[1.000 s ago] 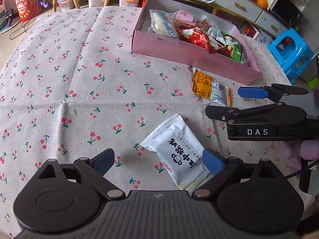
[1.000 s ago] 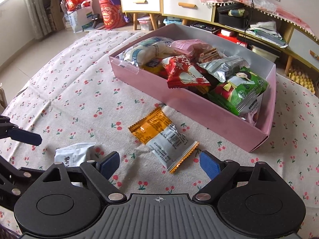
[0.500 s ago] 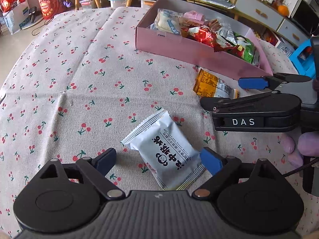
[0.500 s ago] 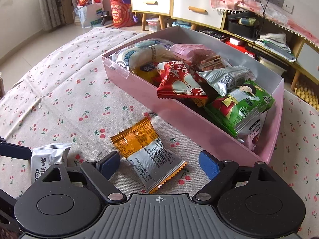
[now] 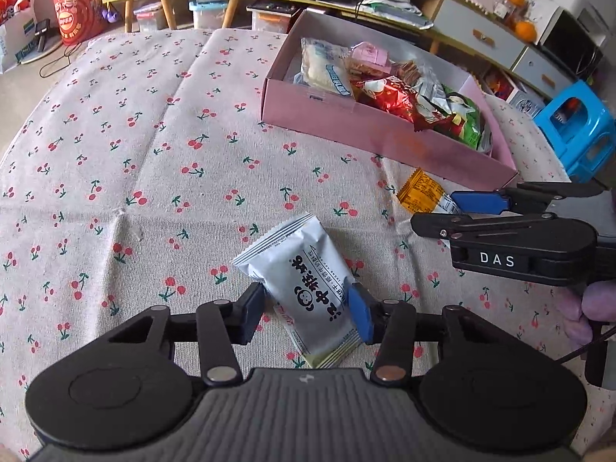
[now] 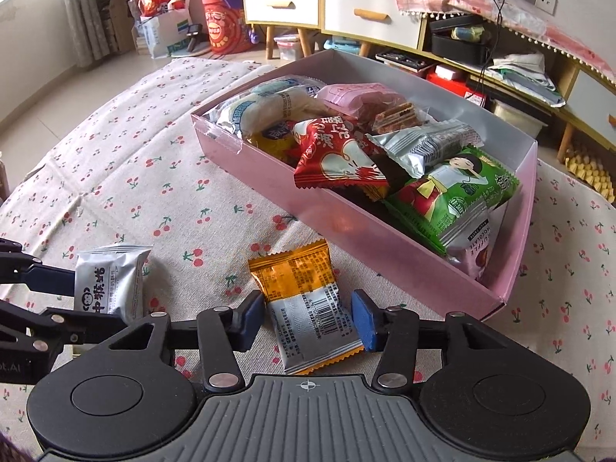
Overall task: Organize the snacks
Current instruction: 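Lift both held packets and carry them over the pink box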
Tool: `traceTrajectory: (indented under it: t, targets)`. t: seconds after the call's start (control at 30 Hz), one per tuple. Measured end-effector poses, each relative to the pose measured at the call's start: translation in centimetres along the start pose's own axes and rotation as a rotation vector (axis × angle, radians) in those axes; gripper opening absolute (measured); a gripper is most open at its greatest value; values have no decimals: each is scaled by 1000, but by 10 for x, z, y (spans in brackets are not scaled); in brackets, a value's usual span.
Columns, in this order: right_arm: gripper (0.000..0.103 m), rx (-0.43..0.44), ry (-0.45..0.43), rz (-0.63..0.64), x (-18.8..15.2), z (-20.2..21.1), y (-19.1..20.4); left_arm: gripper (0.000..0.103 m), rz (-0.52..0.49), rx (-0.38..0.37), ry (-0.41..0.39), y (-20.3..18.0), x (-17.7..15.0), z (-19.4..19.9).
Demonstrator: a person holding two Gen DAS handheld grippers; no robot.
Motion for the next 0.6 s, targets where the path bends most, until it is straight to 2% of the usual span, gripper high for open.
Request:
traceTrajectory:
  t: [0.27,0.4,0.6]
  targets:
    - [47,9,79,-147,-15,7,-12,38,0,-18,-10,2,9,2]
    - [46,75,109,-248,-21,13,-15,29,-13,-30,-37,1,14,10]
    - [46,149,106,-359,-22,25,-22,21,-3,-60,-48,1,21,13]
Point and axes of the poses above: each gripper's, at about its wrist camera, not at the fingertips, and z roughly against the way its jaws point, y to its left, x to its top, the point moved 10 cm from there along -z, roughly the way its jaws point, and after that the axes turned 10 degrees about y, right-handed, at the moved point
